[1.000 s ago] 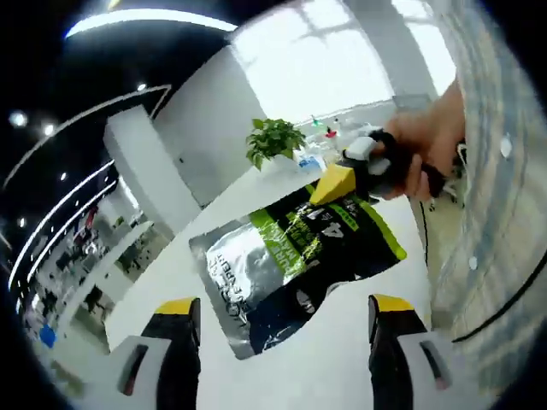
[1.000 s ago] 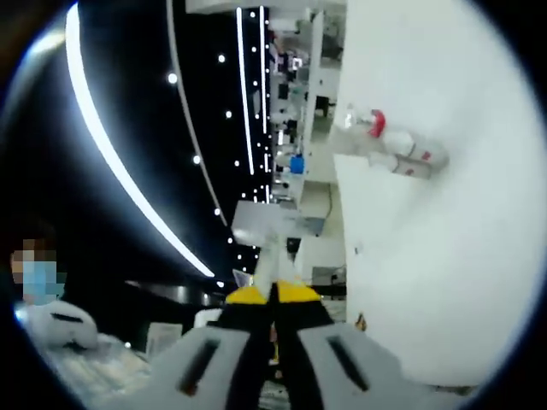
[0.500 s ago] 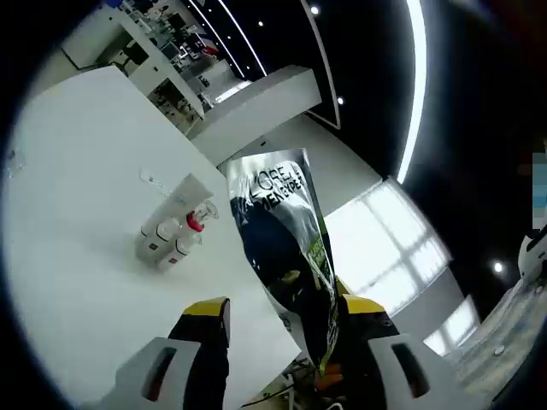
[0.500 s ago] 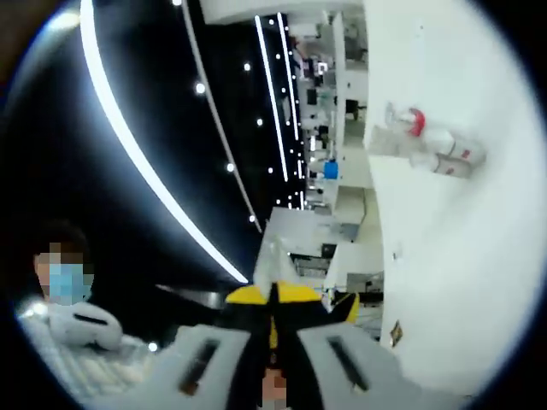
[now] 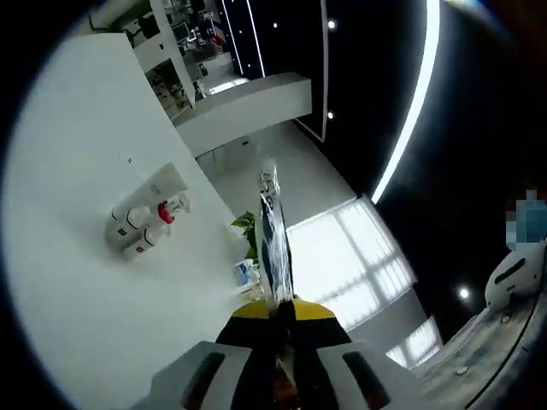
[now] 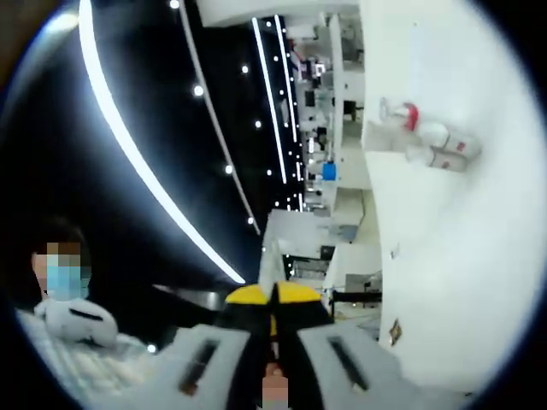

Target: Arrange the skincare products in the storage area until every visible bottle or jar stands upright without overlapping.

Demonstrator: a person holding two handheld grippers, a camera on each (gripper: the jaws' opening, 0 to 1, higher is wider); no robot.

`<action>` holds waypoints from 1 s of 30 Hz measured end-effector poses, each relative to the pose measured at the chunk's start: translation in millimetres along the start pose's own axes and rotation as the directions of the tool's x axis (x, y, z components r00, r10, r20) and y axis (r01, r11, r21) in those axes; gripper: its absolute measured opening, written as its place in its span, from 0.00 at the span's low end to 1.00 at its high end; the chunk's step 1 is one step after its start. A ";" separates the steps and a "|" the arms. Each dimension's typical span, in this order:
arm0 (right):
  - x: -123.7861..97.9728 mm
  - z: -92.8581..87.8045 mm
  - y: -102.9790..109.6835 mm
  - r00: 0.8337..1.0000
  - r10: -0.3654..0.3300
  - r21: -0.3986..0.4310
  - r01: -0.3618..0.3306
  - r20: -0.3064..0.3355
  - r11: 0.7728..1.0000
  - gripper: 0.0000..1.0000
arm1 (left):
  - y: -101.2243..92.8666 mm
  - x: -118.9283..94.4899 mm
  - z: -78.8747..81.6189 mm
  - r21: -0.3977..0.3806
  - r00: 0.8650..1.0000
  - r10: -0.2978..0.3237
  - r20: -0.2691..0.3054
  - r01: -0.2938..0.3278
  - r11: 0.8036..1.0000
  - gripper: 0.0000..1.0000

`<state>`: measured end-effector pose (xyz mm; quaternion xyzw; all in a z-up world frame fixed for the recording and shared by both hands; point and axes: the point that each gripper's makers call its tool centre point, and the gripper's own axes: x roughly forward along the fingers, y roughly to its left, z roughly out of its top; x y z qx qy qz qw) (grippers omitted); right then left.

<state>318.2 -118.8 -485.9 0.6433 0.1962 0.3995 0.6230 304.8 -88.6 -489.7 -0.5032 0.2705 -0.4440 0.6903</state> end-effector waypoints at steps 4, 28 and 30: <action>1.9 -4.2 0.0 1.000 -0.013 -0.048 0.012 -0.026 0.999 0.00 | -4.0 -3.0 0.5 -0.015 0.999 -0.008 -0.038 0.007 1.000 0.03; 10.2 -44.4 3.0 0.961 -0.008 0.004 0.009 -0.276 1.000 0.01 | -8.0 -45.8 -32.3 -0.001 0.942 -0.060 -0.330 0.063 0.998 0.02; 12.8 -44.6 -0.2 0.966 -0.005 0.031 0.014 -0.258 0.999 0.01 | -8.2 -50.8 -31.1 -0.018 0.948 -0.064 -0.311 0.062 0.998 0.02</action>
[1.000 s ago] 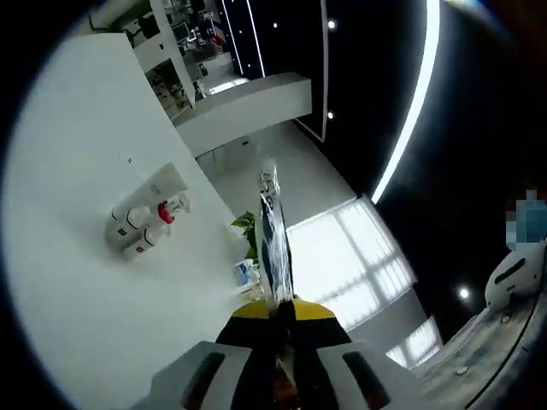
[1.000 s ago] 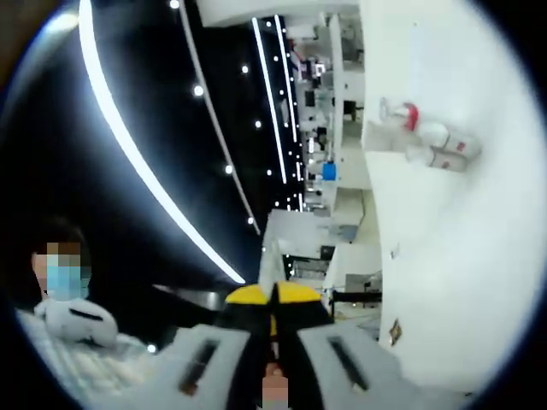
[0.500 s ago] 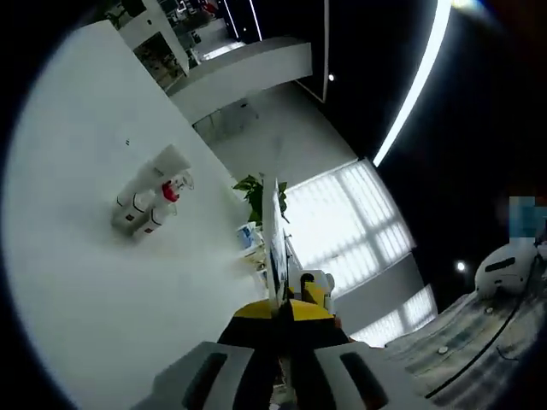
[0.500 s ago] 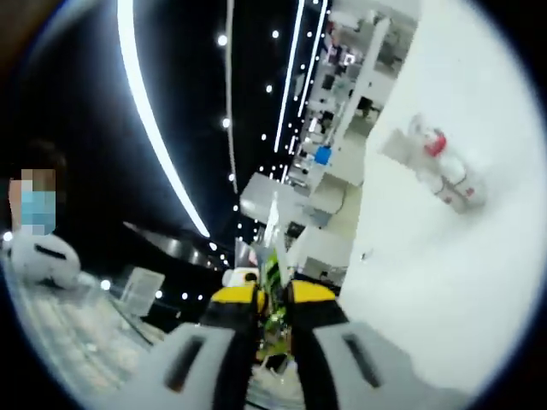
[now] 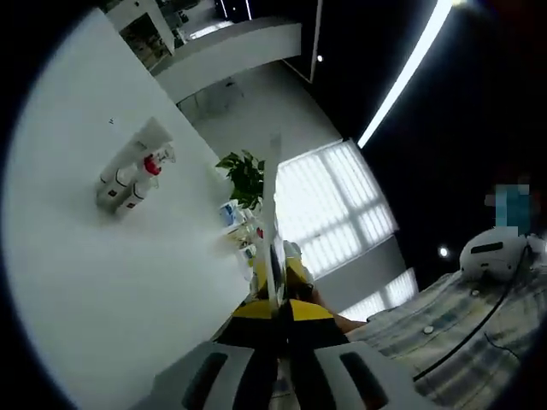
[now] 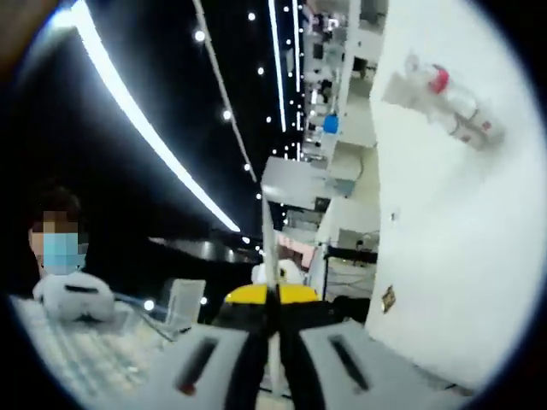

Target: Arrange the skincare products in the storage area until every visible bottle or jar stands upright without overlapping.

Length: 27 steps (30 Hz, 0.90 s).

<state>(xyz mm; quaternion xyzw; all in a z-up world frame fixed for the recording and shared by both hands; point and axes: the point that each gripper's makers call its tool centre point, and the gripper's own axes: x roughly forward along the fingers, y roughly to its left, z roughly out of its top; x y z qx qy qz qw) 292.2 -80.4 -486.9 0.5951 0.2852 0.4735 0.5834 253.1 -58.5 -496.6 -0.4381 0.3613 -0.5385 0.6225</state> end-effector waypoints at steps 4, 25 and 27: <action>5.8 -4.2 -6.8 1.000 -0.012 0.013 0.012 -0.022 1.000 0.01 | 3.7 -11.3 -2.8 -0.017 0.999 0.014 0.029 -0.014 1.000 0.02; 39.2 -45.9 -22.5 0.950 -0.094 -0.093 0.069 -0.298 0.993 0.00 | 14.0 -64.9 13.5 -0.173 0.909 0.096 0.406 -0.026 0.985 0.03; 39.3 -47.9 -25.3 0.948 -0.101 -0.084 0.079 -0.303 0.993 0.00 | 15.5 -70.7 19.1 -0.185 0.886 0.101 0.452 -0.017 0.983 0.03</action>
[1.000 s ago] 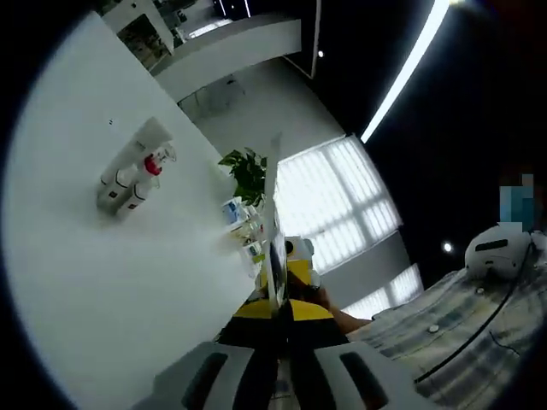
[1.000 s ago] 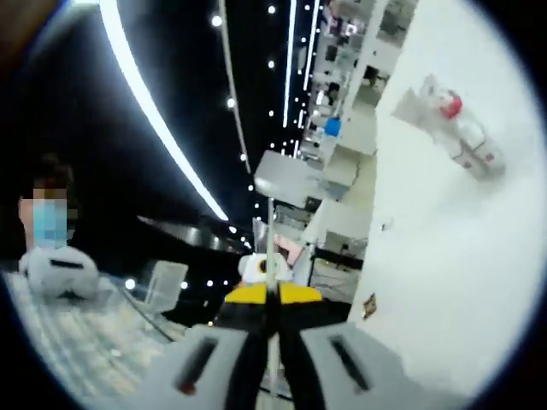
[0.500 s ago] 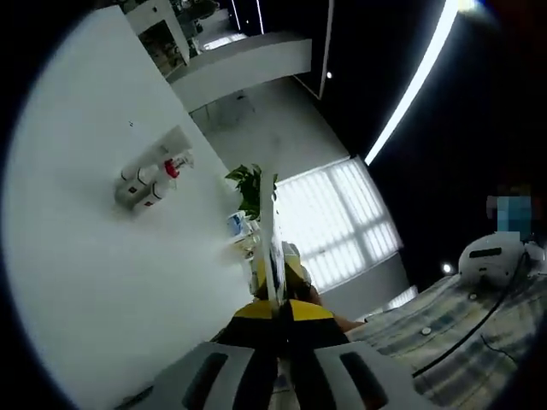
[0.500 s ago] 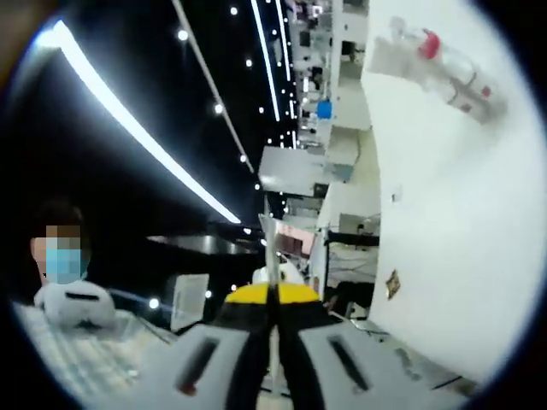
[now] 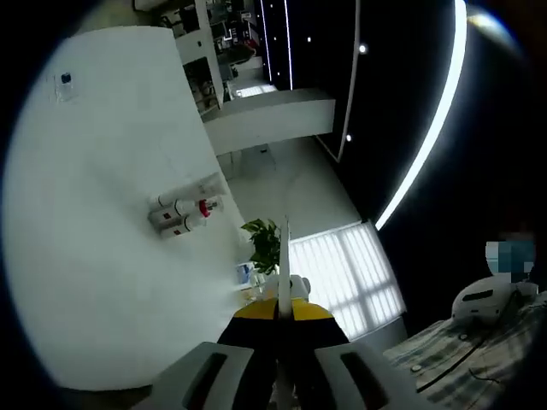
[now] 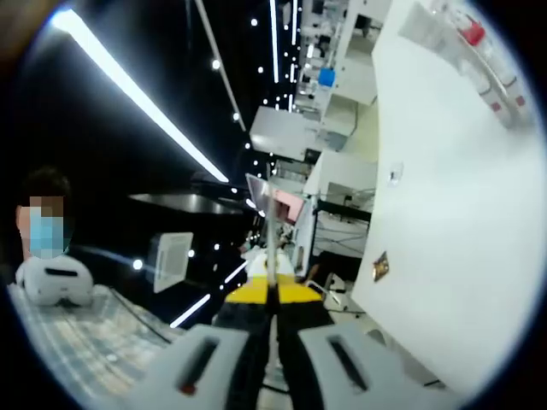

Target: Arrange the skincare products in the storage area until every visible bottle or jar stands upright without overlapping.

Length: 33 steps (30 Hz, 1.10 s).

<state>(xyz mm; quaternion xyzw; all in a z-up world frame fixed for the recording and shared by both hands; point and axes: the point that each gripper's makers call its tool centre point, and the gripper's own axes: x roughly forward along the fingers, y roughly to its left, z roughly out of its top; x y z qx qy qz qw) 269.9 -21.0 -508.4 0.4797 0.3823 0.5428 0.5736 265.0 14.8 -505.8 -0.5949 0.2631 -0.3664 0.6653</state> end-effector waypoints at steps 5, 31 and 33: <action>4.0 -5.0 -1.0 1.000 -0.003 0.013 0.003 -0.007 1.000 0.01 | -1.8 -5.4 0.9 0.001 1.000 -0.001 0.022 0.001 1.000 0.03; 20.2 -22.7 -6.1 0.992 0.006 -0.036 -0.011 -0.124 0.999 0.00 | 14.4 -27.6 10.6 0.001 0.973 0.075 0.216 -0.077 0.997 0.22; 20.7 -16.8 -7.8 0.993 0.003 -0.038 -0.008 -0.117 0.999 0.00 | 20.0 -33.3 12.3 -0.005 0.965 0.103 0.240 -0.105 0.994 0.29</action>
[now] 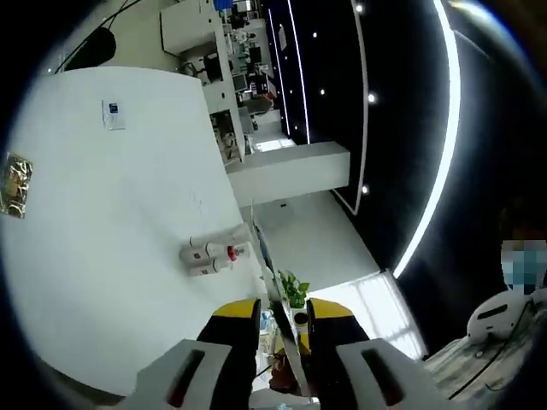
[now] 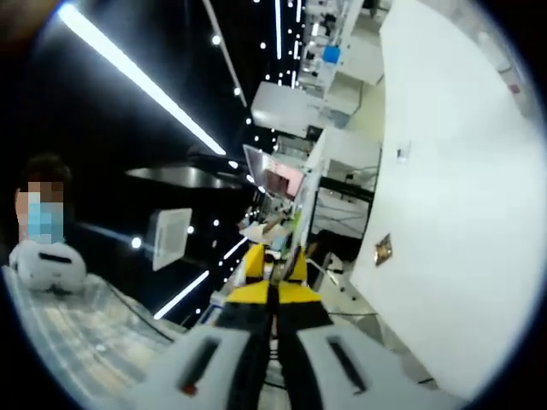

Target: Arrange the skincare products in the storage area until every visible bottle or jar stands upright without overlapping.

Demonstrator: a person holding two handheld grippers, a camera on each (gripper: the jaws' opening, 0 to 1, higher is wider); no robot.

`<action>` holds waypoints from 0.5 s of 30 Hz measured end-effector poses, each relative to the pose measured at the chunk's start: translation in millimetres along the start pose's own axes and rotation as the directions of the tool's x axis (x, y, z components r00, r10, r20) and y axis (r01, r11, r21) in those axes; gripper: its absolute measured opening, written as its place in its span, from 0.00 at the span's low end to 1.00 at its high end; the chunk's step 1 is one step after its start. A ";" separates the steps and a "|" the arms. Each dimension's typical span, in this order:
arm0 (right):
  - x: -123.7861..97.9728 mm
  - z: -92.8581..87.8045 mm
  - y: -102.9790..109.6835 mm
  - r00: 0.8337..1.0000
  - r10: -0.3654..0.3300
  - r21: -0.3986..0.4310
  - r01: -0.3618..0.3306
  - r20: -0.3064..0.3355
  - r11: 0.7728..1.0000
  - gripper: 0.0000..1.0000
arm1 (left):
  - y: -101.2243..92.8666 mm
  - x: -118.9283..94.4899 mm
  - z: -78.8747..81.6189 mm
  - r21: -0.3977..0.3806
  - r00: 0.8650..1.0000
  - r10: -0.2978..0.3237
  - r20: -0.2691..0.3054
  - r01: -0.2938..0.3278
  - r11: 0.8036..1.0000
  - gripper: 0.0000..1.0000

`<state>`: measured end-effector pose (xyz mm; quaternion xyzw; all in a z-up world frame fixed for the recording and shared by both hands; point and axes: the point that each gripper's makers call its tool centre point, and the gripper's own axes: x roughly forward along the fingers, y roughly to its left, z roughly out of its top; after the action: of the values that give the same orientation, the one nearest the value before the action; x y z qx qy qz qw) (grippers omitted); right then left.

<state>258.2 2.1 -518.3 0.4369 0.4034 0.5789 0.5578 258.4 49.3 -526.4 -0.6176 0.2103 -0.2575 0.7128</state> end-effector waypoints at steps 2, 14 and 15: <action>-0.3 5.0 -3.1 1.000 -0.009 -0.005 0.009 0.004 1.000 0.00 | 4.7 -4.7 1.0 0.007 1.000 0.021 0.012 -0.021 1.000 0.35; -0.4 44.4 -43.2 0.994 -0.097 -0.016 0.098 0.047 0.995 0.00 | 25.4 -31.6 -10.8 0.041 0.984 0.135 0.115 -0.141 0.989 0.46; 0.4 47.2 -48.8 0.993 -0.105 -0.013 0.106 0.046 0.994 0.00 | 27.4 -33.4 -14.3 0.041 0.982 0.144 0.122 -0.149 0.988 0.46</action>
<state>317.6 4.1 -551.1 0.4237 0.4085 0.5418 0.6001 226.5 62.0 -556.3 -0.5968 0.2057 -0.1721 0.7563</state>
